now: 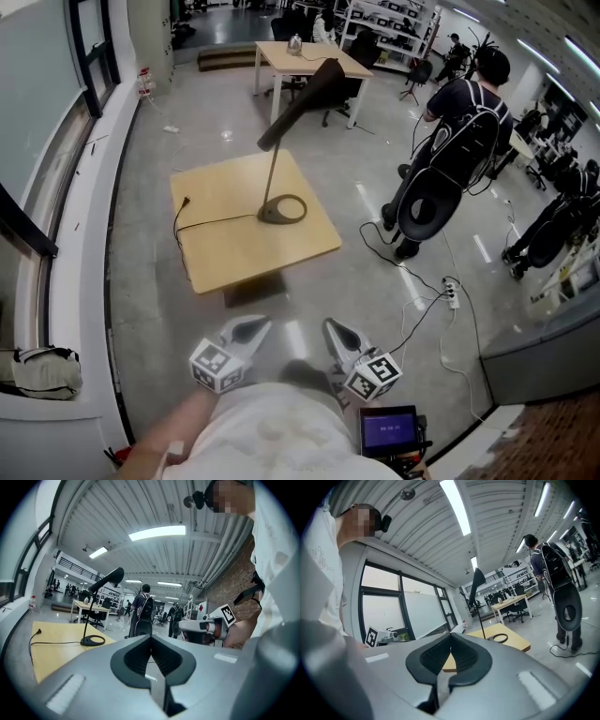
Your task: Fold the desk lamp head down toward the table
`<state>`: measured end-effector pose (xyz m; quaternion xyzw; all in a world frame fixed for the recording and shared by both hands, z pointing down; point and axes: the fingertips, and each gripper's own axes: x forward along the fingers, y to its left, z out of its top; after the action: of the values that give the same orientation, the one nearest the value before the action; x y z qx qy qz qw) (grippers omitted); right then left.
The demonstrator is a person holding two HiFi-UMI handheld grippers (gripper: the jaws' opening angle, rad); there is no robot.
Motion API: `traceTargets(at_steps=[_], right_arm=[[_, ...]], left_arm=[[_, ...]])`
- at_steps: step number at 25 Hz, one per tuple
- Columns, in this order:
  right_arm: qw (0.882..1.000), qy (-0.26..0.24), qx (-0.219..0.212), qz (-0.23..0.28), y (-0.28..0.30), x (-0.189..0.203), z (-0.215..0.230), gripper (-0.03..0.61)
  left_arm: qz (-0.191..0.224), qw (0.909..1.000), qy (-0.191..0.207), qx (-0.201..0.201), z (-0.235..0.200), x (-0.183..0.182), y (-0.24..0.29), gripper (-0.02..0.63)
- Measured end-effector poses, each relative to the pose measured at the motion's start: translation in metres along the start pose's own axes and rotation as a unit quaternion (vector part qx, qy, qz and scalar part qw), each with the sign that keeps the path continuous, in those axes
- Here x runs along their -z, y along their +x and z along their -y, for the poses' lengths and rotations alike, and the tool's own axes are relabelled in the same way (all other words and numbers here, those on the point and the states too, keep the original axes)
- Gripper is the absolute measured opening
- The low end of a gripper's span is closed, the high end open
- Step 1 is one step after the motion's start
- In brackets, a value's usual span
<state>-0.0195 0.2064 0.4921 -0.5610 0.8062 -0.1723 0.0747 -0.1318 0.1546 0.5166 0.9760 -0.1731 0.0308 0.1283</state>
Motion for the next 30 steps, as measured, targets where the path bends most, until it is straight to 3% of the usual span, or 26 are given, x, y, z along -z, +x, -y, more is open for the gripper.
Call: traceTargets(at_steps=[11, 30], right_arm=[[1.000, -0.001, 0.019, -0.001, -0.009, -0.006, 0.010, 0.015], [1.000, 0.029, -0.010, -0.006, 0.047, -0.013, 0.052, 0.014]], left_arm=[[0.004, 1.0000, -0.004, 0.003, 0.002, -0.006, 0.010, 0.002], [-0.014, 0.9987, -0.013, -0.047, -0.045, -0.010, 0.032, 0.002]])
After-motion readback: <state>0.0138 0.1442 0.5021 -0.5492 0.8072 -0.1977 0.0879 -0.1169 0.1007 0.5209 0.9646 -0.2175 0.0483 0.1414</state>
